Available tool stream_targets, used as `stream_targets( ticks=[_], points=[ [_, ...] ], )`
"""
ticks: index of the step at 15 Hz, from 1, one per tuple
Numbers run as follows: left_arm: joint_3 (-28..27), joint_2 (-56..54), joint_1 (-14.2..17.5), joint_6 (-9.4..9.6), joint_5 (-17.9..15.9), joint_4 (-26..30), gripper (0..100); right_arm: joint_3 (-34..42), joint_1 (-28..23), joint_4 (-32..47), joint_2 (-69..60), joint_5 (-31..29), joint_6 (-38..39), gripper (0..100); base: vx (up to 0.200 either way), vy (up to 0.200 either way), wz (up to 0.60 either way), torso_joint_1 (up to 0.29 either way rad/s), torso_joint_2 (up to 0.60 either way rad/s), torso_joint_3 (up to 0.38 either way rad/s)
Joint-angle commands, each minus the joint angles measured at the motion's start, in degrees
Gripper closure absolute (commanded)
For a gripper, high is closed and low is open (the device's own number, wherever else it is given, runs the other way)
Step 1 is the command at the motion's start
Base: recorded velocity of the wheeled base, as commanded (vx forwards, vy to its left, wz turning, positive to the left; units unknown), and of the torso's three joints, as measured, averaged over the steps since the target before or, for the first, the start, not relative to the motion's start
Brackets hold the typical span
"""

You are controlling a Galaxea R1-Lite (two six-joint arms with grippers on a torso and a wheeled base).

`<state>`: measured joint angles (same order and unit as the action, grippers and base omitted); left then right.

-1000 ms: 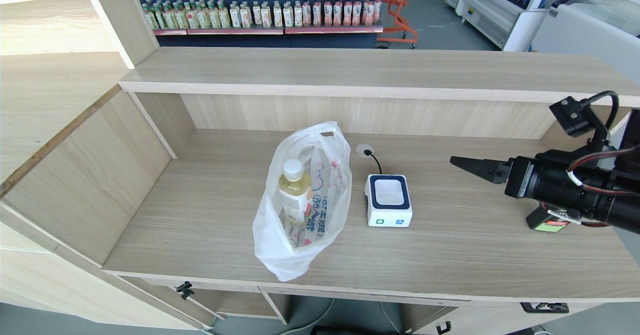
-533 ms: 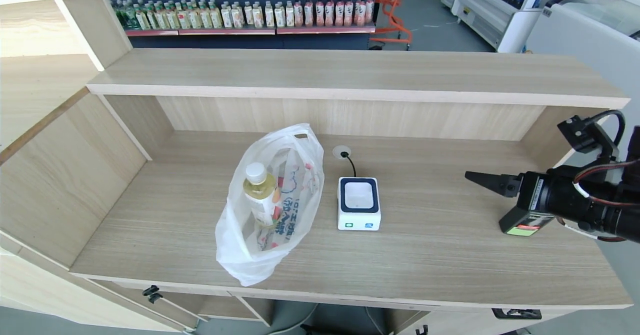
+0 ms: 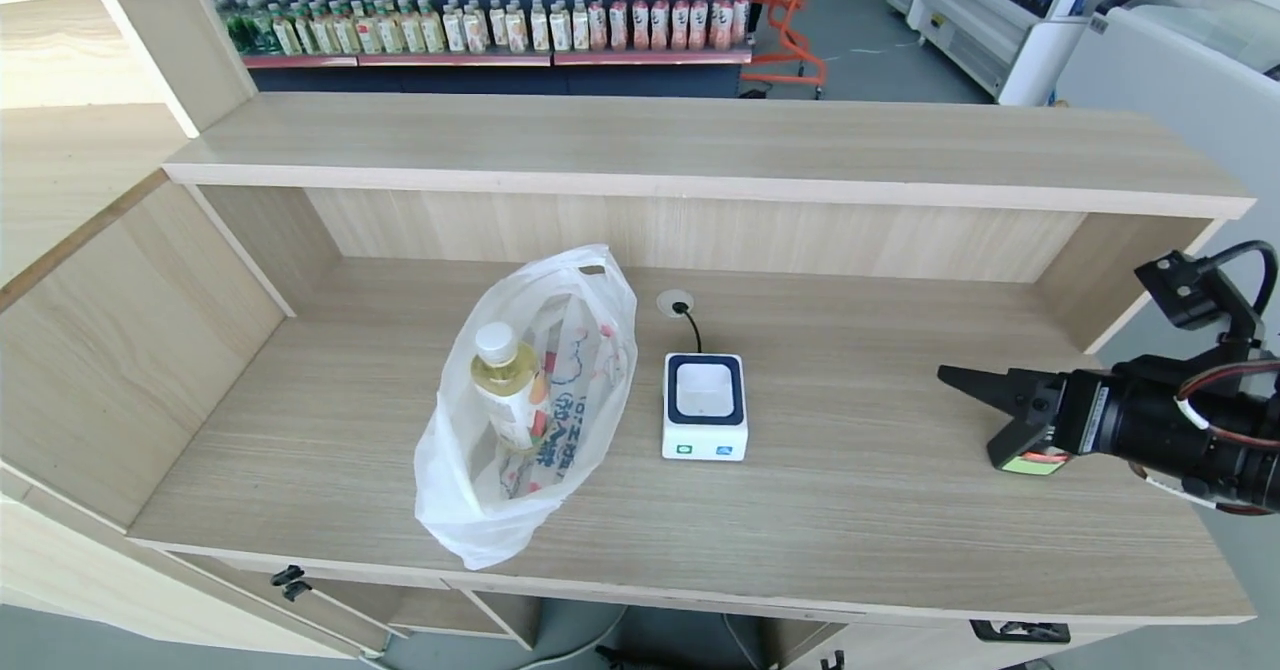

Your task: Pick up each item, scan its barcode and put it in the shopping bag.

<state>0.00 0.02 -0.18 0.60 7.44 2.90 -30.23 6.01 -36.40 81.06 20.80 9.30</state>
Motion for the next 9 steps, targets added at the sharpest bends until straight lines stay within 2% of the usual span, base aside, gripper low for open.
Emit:
stream_targets(
  ticks=[1,2,8,9],
  points=[
    [0.0,0.0,0.1,0.02,0.0,0.0,0,0.8,0.1,0.0,-0.7,0.0,0.0,0,-0.200,0.000,0.00,0.022,0.02,-0.002],
    [0.0,0.0,0.0,0.02,0.0,0.0,0,1.2,0.1,0.0,-0.8,-0.1,0.0,0,-0.200,0.000,0.00,0.002,0.01,-0.002],
    [0.0,0.0,0.0,0.02,0.0,0.0,0,2.2,0.0,0.0,-1.9,-0.3,0.0,0,0.000,0.000,0.00,0.000,0.00,0.000],
    [0.0,0.0,0.1,0.02,0.0,0.0,0,2.3,-0.1,0.0,-1.8,-0.4,-0.1,0,0.000,-0.200,0.00,0.002,0.00,0.002]
  ],
)
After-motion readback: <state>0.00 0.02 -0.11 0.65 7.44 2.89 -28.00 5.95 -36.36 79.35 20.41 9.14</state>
